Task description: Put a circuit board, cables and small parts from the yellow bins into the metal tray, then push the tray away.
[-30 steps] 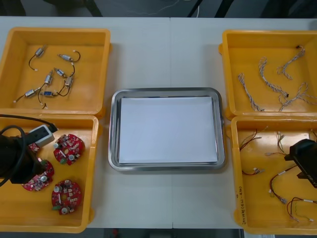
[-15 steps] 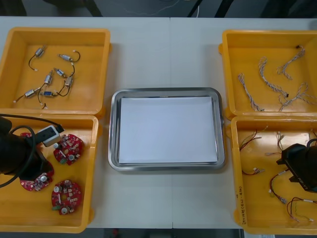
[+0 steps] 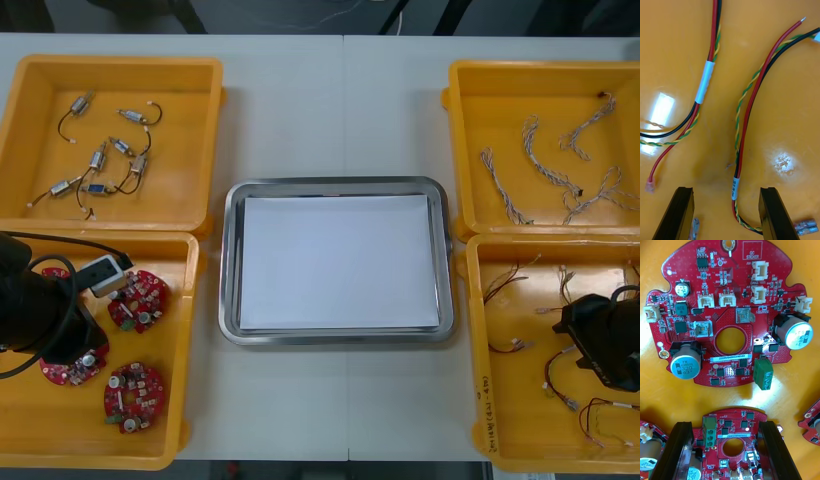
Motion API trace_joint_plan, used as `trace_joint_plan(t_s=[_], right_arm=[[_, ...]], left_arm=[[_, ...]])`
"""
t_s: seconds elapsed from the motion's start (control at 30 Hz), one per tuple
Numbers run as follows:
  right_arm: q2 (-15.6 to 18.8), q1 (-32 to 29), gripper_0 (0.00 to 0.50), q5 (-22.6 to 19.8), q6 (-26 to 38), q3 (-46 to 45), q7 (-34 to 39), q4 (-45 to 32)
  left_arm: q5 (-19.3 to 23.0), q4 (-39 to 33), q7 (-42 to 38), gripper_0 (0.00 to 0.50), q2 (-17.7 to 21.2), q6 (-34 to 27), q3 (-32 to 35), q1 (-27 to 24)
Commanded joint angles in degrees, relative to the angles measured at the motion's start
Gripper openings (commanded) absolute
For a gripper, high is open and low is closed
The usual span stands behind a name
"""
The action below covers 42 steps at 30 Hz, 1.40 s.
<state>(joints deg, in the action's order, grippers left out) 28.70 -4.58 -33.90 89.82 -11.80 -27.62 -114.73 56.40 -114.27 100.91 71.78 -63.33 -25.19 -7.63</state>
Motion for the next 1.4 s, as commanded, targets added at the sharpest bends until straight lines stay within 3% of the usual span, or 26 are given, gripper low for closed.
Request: trace_joint_plan(t_s=[0.03,0.33,1.23,1.3,1.33,1.37,1.4], right_arm=[[-0.84,-2.19,0.500,0.94,-1.05,1.52,0.90,-0.58],[-2.24,-2.54,0.500,2.17,-1.31,1.69,0.90,-0.58],[-2.60,-3.86,0.500,4.81,-5.09,3.19,0.64,-0.58],[-2.86,-3.86,0.500,4.99,-5.09,3.10,0.55,-0.58],[-2.86,-3.86,0.500,5.07,-5.09,3.19,0.38,-0.58],[-2.86,-3.86,0.500,5.25,-5.09,3.10,0.46,-0.49],[-2.86,-3.86,0.500,5.25,-5.09,3.19,0.46,-0.58]], left_arm=[[-0.59,0.27,1.30,0.500,2.49,0.58,-0.92,-1.59],[-0.59,1.68,1.22,0.500,2.40,1.98,-3.99,-3.79],[-0.15,3.35,1.39,0.500,2.40,2.25,-4.08,-3.70],[-0.15,3.35,1.39,0.317,2.40,2.25,-4.17,-3.79],[-0.15,3.35,1.39,0.128,2.40,2.25,-4.17,-3.79],[-0.15,3.26,1.39,0.000,2.40,2.25,-4.17,-3.79],[-0.06,3.35,1.39,0.000,2.40,2.25,-4.08,-3.79]])
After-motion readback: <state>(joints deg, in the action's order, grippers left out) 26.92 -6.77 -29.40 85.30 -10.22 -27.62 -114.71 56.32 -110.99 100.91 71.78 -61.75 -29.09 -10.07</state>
